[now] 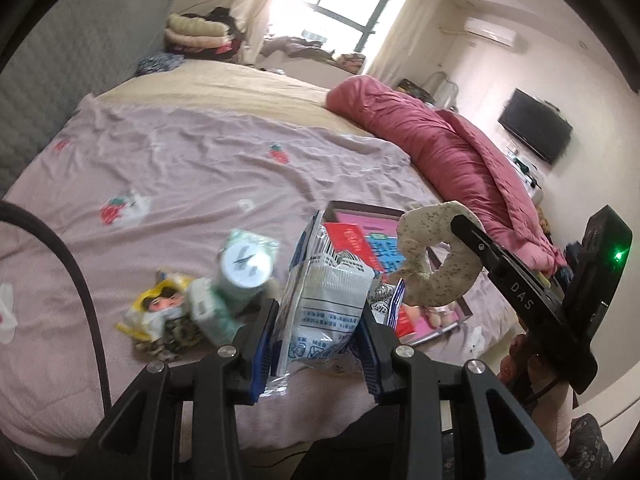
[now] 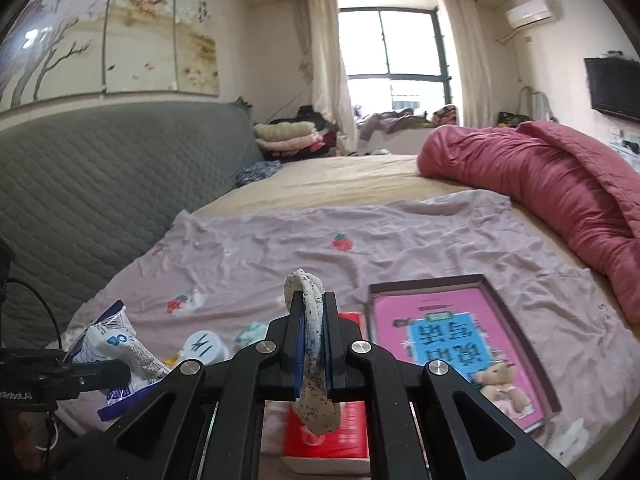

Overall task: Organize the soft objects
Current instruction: 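Carry the packet in left tool and scrunchie in right tool to the tray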

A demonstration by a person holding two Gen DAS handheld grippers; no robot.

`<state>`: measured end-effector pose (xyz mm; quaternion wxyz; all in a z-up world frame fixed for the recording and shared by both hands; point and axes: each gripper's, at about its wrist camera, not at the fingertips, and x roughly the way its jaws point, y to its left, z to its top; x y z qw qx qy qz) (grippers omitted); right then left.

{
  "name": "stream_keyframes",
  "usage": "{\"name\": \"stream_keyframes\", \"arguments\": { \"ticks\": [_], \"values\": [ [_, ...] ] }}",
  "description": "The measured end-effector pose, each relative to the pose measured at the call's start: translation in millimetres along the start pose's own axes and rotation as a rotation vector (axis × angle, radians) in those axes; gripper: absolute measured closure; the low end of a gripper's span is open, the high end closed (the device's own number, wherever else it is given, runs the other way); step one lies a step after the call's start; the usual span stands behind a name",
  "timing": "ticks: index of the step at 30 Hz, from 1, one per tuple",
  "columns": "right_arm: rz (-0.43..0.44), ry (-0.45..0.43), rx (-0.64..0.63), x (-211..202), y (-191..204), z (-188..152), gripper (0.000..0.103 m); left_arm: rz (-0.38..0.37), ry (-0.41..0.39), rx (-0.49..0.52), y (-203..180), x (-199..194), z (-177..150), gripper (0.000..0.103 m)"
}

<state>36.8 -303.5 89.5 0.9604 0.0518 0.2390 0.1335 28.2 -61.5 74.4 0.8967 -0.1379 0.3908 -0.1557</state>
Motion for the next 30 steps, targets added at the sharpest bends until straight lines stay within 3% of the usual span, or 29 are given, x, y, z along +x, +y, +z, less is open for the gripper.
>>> {"name": "stream_keyframes", "arguments": {
  "ticks": [16, 30],
  "values": [
    [-0.134, -0.052, 0.19, -28.9, -98.0, -7.4, 0.096, -0.06, 0.074, 0.138, -96.4, 51.7, 14.5, 0.065],
    [-0.198, -0.074, 0.259, -36.8, -141.9, -20.6, 0.096, -0.069, 0.158, 0.238, -154.8, 115.3, 11.7, 0.065]
  ]
}}
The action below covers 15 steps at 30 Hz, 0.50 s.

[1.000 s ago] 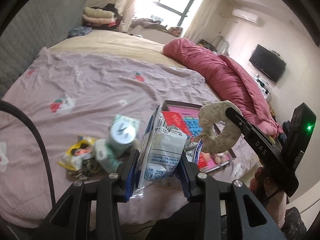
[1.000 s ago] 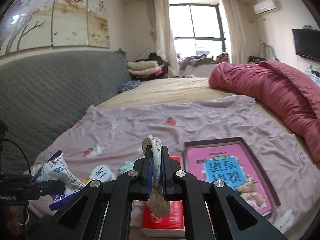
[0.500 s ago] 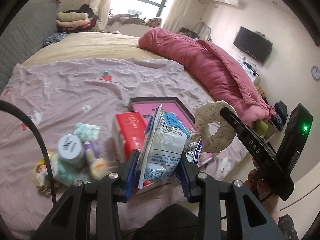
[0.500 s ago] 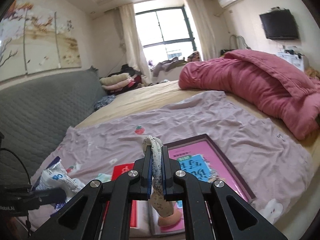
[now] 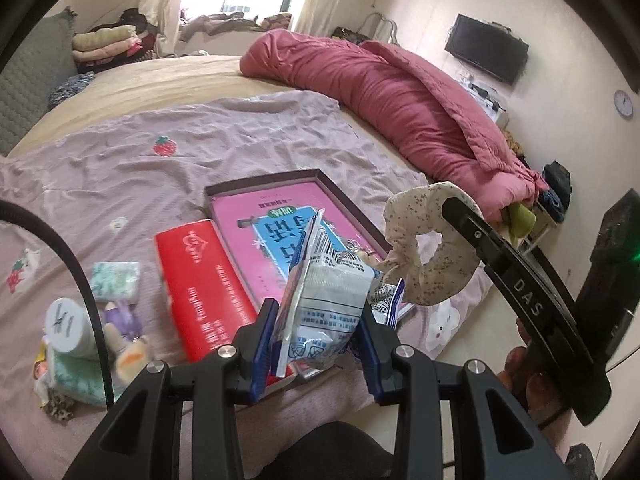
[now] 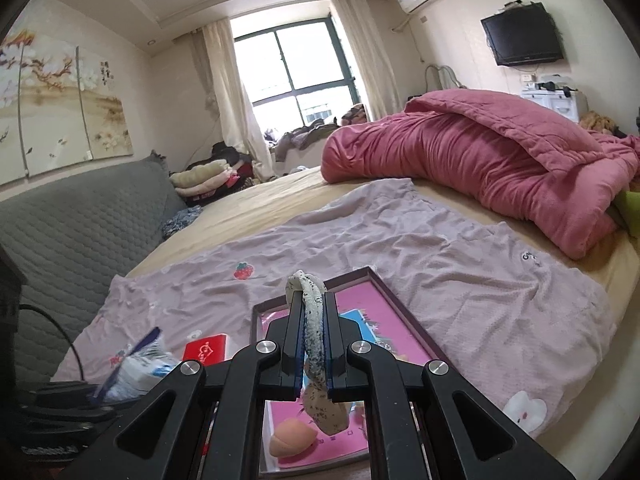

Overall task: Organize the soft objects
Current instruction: 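Carry the packet in left tool and scrunchie in right tool to the tray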

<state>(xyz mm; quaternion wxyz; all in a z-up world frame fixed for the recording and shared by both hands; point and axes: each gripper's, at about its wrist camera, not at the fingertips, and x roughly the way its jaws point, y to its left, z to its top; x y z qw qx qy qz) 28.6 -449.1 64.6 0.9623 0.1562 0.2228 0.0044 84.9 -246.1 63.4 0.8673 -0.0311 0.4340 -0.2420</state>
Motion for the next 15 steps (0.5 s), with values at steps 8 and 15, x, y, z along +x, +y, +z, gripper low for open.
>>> {"name": "stream_keyframes", "arguments": {
  "ticks": [8, 15],
  "values": [
    [-0.003, -0.009, 0.043, 4.5, -20.0, -3.4, 0.096, 0.004, 0.073, 0.039, -19.4, 46.7, 4.5, 0.065],
    [0.042, 0.004, 0.091, 14.3, -33.7, -5.3, 0.096, 0.019, 0.159, 0.103, -37.9, 96.1, 5.2, 0.065]
  ]
}}
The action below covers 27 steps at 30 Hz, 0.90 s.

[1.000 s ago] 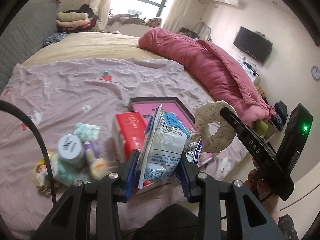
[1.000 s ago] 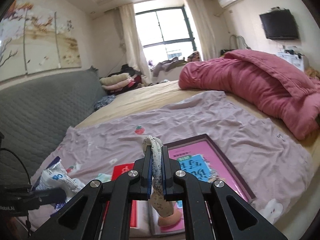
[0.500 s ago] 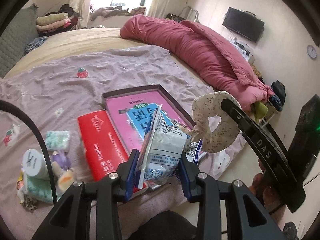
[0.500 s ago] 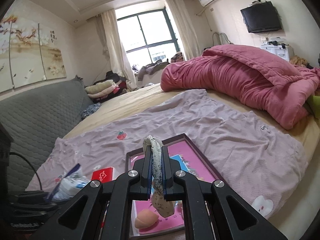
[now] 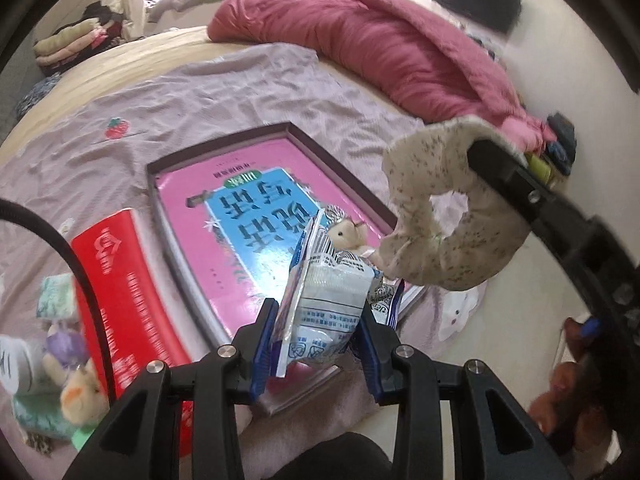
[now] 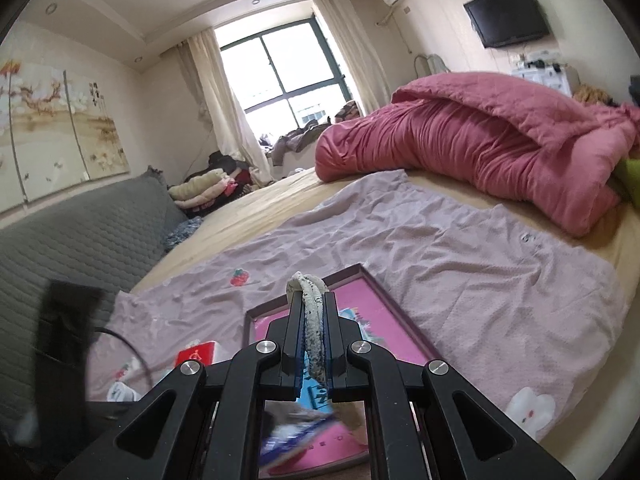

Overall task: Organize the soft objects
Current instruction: 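Carry the packet in left tool and scrunchie in right tool to the tray, then lower the floral scrunchie onto the book and open the right gripper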

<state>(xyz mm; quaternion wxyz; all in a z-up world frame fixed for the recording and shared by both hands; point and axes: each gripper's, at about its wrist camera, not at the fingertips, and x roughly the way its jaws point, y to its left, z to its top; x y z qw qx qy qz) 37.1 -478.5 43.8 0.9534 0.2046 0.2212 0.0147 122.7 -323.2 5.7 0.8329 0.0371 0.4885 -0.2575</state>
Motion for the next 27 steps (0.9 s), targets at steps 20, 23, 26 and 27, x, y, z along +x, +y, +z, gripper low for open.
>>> {"name": "stream_keyframes", "arguments": {
  "ticks": [20, 23, 26, 27],
  "values": [
    [-0.211, 0.134, -0.156, 62.3, -17.1, -32.5, 0.094, 0.001, 0.124, 0.048, -3.3, 67.0, 1.9, 0.064],
    [-0.173, 0.181, -0.092, 73.5, -29.3, -39.1, 0.093, -0.01, 0.124, 0.043, -1.3, 67.2, 2.1, 0.064],
    [-0.113, 0.201, -0.018, 77.6, -38.7, -43.8, 0.092, -0.017, 0.127, 0.044, -0.5, 68.4, 3.3, 0.064],
    [-0.074, 0.21, 0.023, 79.6, -42.6, -45.5, 0.091, -0.015, 0.128, 0.046, -0.7, 69.0, 3.4, 0.064]
  ]
}}
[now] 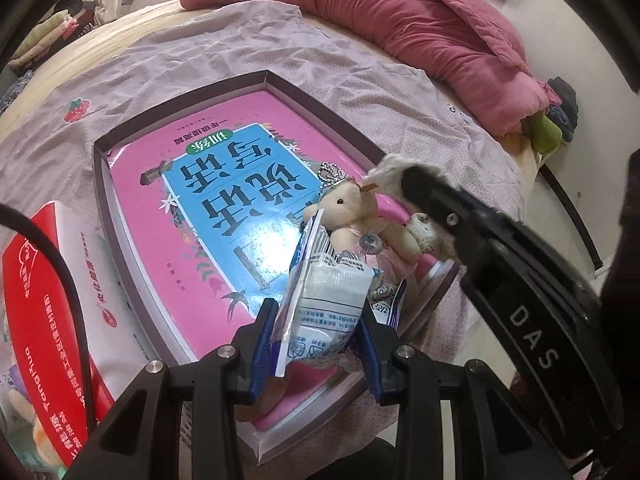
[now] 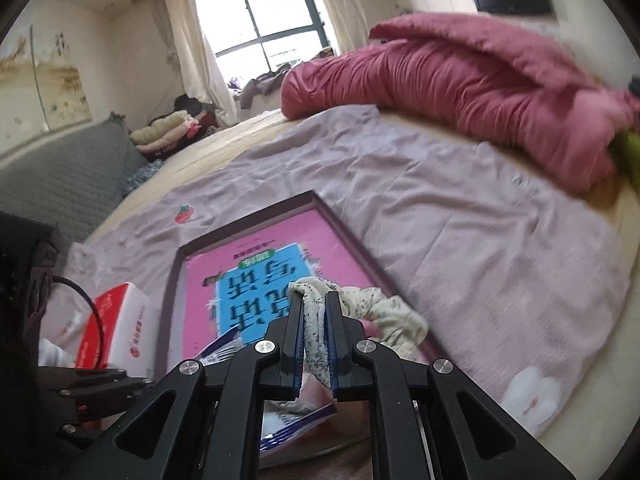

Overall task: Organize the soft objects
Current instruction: 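Lower the floral scrunchie onto the book and open the right gripper, then lower the white-blue packet onto the book and open the left gripper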

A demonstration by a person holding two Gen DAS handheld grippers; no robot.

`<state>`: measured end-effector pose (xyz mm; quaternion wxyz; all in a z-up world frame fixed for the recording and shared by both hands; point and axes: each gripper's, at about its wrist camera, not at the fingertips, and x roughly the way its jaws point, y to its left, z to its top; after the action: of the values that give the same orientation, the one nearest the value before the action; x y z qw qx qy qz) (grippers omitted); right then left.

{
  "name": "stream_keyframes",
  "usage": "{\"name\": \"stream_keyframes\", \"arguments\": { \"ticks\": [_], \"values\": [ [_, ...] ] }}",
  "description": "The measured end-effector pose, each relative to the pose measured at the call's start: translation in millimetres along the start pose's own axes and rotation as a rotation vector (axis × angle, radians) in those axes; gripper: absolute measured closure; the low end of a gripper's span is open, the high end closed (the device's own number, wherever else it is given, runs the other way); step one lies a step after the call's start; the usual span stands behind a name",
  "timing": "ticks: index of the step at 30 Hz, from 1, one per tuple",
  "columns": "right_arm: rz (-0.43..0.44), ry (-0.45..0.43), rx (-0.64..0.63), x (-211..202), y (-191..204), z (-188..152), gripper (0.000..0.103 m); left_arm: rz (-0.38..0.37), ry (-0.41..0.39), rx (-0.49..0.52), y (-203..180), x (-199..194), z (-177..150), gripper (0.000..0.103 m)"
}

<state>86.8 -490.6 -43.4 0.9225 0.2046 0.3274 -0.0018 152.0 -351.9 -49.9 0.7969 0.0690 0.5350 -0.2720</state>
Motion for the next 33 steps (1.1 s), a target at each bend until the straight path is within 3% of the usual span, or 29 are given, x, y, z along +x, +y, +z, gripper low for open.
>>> {"name": "stream_keyframes", "arguments": {
  "ticks": [3, 8, 10, 16, 25, 33],
  "values": [
    [0.095, 0.032, 0.096, 8.5, -8.3, -3.9, 0.084, -0.001, 0.001, 0.001, -0.4, 0.8, 0.3, 0.064],
    [0.146, 0.046, 0.143, 12.2, -11.1, -5.0, 0.064, -0.002, 0.008, 0.002, -0.9, 4.2, 3.5, 0.064],
    [0.147, 0.034, 0.141, 10.1, -11.9, -3.2, 0.064, 0.002, 0.011, 0.003, -1.3, 5.7, 5.8, 0.063],
    [0.117, -0.043, 0.141, -8.3, -17.2, 2.2, 0.052, 0.012, 0.026, -0.003, -1.6, 12.0, 12.7, 0.061],
    [-0.06, -0.081, 0.108, -26.1, -30.3, 6.4, 0.044, 0.048, 0.053, -0.005, -3.7, 19.5, 17.3, 0.056],
    [-0.065, -0.073, 0.115, -25.8, -33.9, 6.0, 0.043, 0.072, 0.061, 0.007, -6.5, 19.6, 14.0, 0.053]
  ]
}}
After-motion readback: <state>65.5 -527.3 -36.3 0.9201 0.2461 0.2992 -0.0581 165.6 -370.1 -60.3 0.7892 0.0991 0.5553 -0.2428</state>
